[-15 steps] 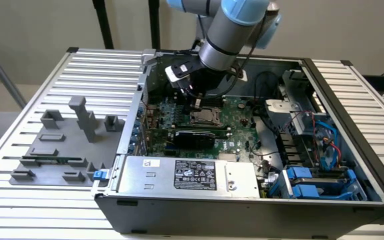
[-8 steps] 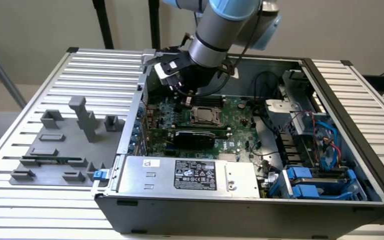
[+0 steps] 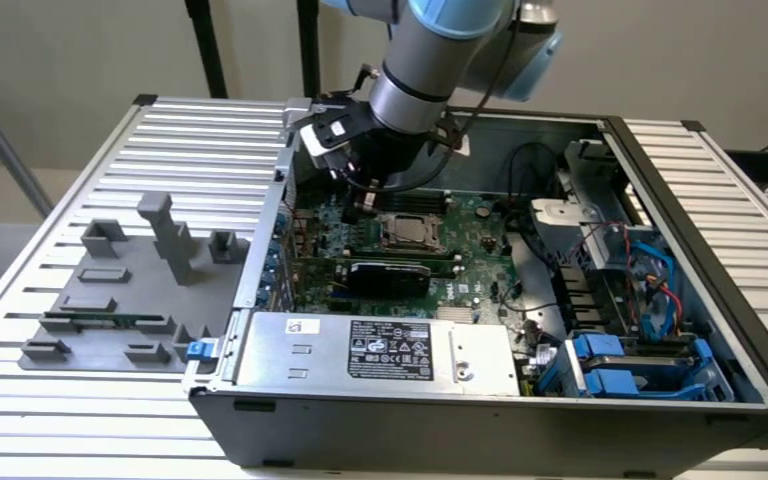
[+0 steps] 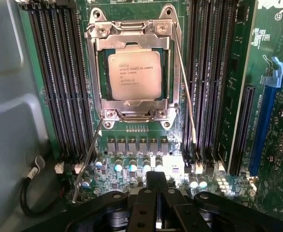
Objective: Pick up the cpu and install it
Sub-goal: 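Close the cpu cover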
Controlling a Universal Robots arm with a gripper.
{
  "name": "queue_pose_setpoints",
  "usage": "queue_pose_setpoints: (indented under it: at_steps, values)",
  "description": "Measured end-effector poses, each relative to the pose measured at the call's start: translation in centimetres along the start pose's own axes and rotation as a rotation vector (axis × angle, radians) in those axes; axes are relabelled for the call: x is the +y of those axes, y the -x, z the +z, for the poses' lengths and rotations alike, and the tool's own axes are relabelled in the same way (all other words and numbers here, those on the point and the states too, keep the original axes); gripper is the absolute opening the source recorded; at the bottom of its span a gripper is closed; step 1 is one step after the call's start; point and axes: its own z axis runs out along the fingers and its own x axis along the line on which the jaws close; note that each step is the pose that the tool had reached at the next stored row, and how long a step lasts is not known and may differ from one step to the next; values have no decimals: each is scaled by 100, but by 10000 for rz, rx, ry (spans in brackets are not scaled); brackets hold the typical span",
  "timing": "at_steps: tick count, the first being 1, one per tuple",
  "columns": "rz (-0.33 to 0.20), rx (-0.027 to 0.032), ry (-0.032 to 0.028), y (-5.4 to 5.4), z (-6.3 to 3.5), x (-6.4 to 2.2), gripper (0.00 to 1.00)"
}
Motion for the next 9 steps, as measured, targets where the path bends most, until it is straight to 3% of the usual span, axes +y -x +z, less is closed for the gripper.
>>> queue_pose_setpoints:
  at_steps: [1,5,9]
  values:
    - [29,38,-2,1,-3,-13,11]
    - [248,305,3,-2,-46,-39,11]
    - [606,523,19,-4,-100,-59,11]
